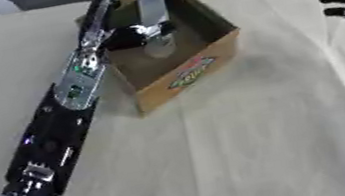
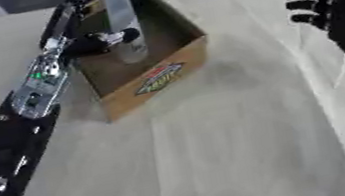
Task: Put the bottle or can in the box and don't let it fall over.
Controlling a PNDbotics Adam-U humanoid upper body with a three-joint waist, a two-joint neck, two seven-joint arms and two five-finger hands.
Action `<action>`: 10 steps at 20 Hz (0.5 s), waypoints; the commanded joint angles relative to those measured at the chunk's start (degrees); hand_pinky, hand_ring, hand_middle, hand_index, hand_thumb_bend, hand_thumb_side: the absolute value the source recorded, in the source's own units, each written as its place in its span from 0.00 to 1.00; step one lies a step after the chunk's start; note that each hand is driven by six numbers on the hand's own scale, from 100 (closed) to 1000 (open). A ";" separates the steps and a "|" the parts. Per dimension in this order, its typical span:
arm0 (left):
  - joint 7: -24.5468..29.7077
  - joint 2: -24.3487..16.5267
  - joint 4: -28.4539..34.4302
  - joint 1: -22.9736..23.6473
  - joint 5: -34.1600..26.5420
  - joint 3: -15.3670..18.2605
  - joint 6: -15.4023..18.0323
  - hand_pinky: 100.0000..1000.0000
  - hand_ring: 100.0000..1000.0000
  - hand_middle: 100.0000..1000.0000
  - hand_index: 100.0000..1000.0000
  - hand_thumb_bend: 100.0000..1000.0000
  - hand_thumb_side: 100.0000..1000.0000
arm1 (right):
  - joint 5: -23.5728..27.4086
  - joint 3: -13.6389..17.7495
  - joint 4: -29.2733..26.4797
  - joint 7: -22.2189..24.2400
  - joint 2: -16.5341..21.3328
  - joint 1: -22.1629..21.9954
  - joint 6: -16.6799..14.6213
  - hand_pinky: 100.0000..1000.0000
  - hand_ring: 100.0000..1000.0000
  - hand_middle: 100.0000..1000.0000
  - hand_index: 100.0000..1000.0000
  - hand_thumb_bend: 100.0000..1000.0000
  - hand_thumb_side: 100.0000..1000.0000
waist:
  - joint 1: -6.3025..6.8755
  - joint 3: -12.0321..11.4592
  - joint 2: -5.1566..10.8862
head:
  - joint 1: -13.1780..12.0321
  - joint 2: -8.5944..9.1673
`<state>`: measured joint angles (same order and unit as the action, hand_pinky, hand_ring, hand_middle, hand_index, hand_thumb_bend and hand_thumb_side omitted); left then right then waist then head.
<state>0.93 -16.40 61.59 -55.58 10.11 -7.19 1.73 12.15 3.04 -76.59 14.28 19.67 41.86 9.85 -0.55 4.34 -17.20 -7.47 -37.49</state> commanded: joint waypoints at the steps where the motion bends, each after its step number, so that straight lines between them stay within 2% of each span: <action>1: 0.71 -2.83 4.93 0.87 -0.34 0.28 -2.21 1.00 1.00 0.78 0.83 0.84 0.18 | 0.03 0.75 -0.91 -0.34 2.28 0.21 0.11 0.88 0.86 0.77 0.94 0.12 0.93 | 0.30 -0.55 2.16 | 0.57 -0.14; 3: 0.93 -3.82 7.84 2.74 -1.04 0.38 -3.29 1.00 1.00 0.78 0.83 0.81 0.22 | 0.07 0.91 -1.01 -0.50 2.60 -0.21 0.24 0.88 0.86 0.77 0.94 0.14 0.93 | 0.63 -1.01 2.42 | 0.95 -0.48; 4: 1.00 -4.39 9.29 3.70 -1.48 0.43 -3.60 1.00 1.00 0.78 0.83 0.83 0.18 | 0.09 0.98 -1.07 -0.56 2.73 -0.36 0.28 0.88 0.86 0.77 0.94 0.13 0.93 | 0.74 -1.18 2.52 | 1.15 -0.59; 10: 2.00 -8.09 18.27 9.29 -4.05 0.54 -4.36 1.00 1.00 0.78 0.83 0.84 0.16 | 0.17 1.49 -1.40 -1.14 3.48 -0.93 0.32 0.88 0.87 0.77 0.94 0.13 0.91 | 1.12 -2.01 3.11 | 2.15 -1.12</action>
<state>2.64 -22.25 77.15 -45.62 6.60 -7.17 -2.47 12.15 3.93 -76.63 13.41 21.28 40.24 10.24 0.65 2.33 -15.67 -5.63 -38.42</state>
